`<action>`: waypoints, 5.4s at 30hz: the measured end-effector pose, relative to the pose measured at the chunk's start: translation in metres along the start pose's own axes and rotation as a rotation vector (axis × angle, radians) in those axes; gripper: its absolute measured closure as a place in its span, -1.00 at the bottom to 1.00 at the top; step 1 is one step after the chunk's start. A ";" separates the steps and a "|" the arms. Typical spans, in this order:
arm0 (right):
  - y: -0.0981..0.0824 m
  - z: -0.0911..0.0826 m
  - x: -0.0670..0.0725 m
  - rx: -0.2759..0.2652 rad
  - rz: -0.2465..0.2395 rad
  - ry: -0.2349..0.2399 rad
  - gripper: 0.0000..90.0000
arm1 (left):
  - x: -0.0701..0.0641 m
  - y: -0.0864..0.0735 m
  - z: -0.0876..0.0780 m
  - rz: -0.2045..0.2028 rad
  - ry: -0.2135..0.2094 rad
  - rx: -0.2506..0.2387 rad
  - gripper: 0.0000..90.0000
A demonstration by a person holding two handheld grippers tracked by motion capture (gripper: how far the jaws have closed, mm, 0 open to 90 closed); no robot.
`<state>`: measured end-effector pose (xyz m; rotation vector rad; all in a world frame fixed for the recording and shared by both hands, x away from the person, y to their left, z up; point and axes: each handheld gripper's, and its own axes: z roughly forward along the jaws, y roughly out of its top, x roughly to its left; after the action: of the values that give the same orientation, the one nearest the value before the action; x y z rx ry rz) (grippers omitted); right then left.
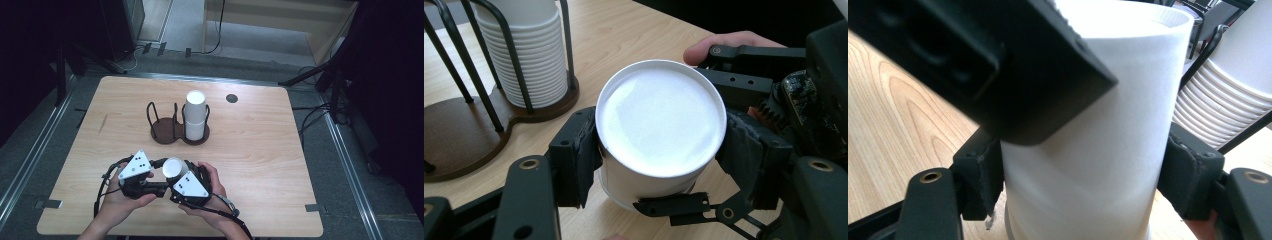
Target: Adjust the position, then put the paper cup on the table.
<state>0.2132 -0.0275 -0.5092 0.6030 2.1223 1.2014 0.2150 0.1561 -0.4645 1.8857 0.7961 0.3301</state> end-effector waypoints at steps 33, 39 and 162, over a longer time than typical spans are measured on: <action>-0.011 0.001 0.015 -0.041 -0.260 -0.089 -0.39 | 0.009 0.010 -0.003 -0.108 -0.062 0.140 -0.35; -0.013 0.002 0.015 -0.032 -0.274 -0.103 -0.46 | 0.015 0.007 -0.004 -0.123 -0.066 0.127 -0.24; 0.024 0.003 -0.050 -0.281 1.860 0.199 -0.84 | 0.012 -0.012 0.008 -0.004 0.127 -0.489 -0.22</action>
<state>0.2527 -0.0469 -0.4751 2.5710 0.9564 2.3162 0.2232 0.1616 -0.4803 1.4146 0.7245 0.5892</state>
